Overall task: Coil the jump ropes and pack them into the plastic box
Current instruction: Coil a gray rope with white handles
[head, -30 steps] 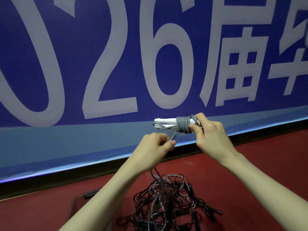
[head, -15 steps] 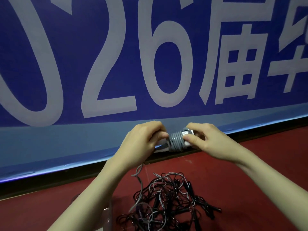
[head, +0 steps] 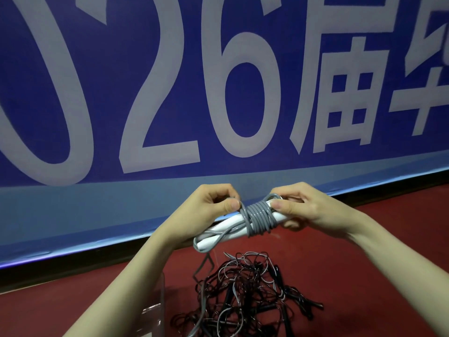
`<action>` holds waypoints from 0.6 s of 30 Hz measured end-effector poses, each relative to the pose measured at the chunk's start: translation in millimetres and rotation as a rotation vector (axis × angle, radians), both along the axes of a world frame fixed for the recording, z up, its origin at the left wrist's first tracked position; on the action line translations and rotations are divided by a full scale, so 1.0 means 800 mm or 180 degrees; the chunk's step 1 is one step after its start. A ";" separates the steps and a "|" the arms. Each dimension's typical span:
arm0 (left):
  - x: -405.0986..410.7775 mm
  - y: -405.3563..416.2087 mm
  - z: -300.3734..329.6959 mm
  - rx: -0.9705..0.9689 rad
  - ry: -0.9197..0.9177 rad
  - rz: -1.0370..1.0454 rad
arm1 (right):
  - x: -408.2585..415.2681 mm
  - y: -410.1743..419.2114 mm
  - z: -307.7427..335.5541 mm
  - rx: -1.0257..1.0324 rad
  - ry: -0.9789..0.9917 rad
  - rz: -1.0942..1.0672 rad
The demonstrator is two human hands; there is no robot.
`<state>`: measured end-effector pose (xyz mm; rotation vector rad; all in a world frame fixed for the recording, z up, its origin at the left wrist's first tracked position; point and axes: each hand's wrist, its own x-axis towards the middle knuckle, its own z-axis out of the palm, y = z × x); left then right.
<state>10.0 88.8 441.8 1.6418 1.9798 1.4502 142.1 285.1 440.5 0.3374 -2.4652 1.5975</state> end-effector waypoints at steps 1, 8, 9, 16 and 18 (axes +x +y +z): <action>-0.001 0.001 -0.002 0.0067 -0.0204 -0.0072 | 0.000 0.000 0.001 -0.0076 0.0005 0.0029; -0.010 0.018 -0.020 0.0243 -0.0888 -0.0143 | -0.002 -0.004 -0.001 -0.0492 0.0103 0.0128; -0.011 0.022 -0.026 0.0329 -0.0993 -0.0123 | -0.003 -0.004 -0.002 -0.0547 0.0116 0.0111; 0.012 0.052 -0.029 0.0803 -0.2157 0.0014 | -0.016 -0.009 -0.011 -0.1038 0.0423 -0.0238; 0.014 0.053 -0.035 0.0557 -0.1838 0.0380 | -0.017 -0.011 -0.008 -0.1311 0.0558 -0.0335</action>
